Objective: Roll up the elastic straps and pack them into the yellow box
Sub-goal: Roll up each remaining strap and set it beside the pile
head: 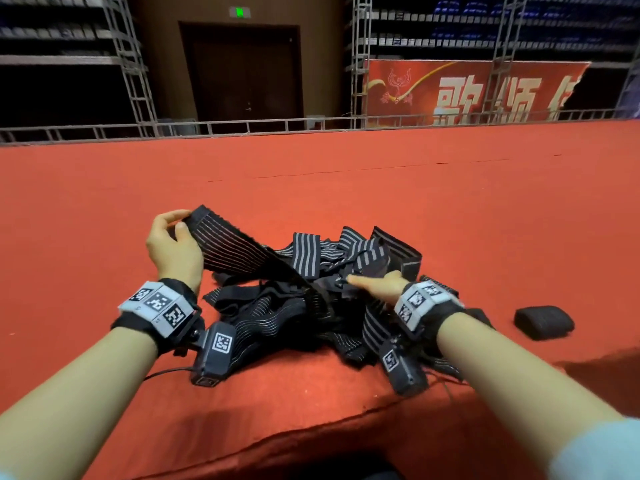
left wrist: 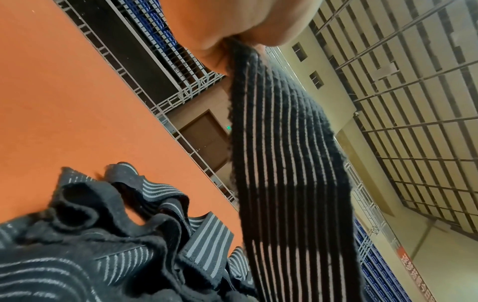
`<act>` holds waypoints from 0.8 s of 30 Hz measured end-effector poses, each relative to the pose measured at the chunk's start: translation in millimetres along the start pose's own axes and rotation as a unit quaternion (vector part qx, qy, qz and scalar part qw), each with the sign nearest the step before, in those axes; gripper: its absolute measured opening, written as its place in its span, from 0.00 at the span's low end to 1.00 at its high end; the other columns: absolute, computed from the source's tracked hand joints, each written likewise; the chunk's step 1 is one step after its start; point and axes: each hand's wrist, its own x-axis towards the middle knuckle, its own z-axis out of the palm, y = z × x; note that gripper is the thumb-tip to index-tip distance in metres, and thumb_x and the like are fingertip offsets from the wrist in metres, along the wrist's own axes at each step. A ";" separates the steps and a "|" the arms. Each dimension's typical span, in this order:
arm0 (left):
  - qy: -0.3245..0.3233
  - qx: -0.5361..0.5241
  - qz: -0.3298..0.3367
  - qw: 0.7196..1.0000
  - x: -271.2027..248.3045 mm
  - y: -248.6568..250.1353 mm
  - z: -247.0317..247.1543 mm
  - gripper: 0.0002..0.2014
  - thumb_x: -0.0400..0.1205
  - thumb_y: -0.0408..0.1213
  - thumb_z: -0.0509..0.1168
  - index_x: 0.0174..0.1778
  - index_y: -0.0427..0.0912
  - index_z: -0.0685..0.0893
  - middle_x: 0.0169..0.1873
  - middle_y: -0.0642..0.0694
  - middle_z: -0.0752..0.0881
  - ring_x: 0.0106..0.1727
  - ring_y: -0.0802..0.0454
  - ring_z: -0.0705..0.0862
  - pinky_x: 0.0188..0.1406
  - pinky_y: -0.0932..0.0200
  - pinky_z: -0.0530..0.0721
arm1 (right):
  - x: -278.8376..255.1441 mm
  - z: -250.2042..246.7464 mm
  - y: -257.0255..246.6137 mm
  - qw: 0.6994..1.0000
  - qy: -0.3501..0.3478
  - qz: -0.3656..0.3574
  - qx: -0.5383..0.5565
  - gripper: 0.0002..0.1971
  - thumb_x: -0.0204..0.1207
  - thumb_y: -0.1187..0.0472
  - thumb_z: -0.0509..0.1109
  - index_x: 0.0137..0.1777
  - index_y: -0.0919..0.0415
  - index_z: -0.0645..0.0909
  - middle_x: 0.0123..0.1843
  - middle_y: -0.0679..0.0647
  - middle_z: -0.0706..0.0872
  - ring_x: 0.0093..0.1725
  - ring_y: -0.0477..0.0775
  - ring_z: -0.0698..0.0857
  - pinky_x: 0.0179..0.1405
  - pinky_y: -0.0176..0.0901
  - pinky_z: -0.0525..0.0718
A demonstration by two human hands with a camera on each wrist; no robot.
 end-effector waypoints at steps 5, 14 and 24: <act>0.040 -0.010 -0.029 0.999 19.9 -24.5 -11.9 0.15 0.80 0.31 0.54 0.50 0.50 0.84 0.49 0.45 0.85 0.52 0.44 0.85 0.57 0.44 0.84 | 19.1 18.4 -8.1 0.992 0.104 0.016 -0.075 0.22 0.76 0.59 0.70 0.66 0.70 0.76 0.65 0.66 0.82 0.64 0.66 0.82 0.56 0.46 0.79; 0.144 0.017 -0.095 0.985 71.1 -69.6 -44.4 0.16 0.79 0.30 0.52 0.50 0.51 0.83 0.47 0.49 0.82 0.48 0.53 0.81 0.59 0.53 0.82 | 78.2 -7.2 -95.2 0.953 0.075 -0.050 0.290 0.14 0.81 0.65 0.65 0.63 0.72 0.78 0.44 0.60 0.84 0.38 0.56 0.84 0.33 0.42 0.82; 0.103 0.015 -0.146 0.984 73.5 -97.5 -19.1 0.16 0.82 0.28 0.53 0.54 0.43 0.86 0.47 0.48 0.82 0.50 0.48 0.83 0.57 0.54 0.82 | 45.8 59.2 -56.7 0.897 -0.069 -0.268 -0.345 0.19 0.72 0.60 0.68 0.63 0.46 0.83 0.62 0.46 0.87 0.65 0.50 0.82 0.70 0.47 0.75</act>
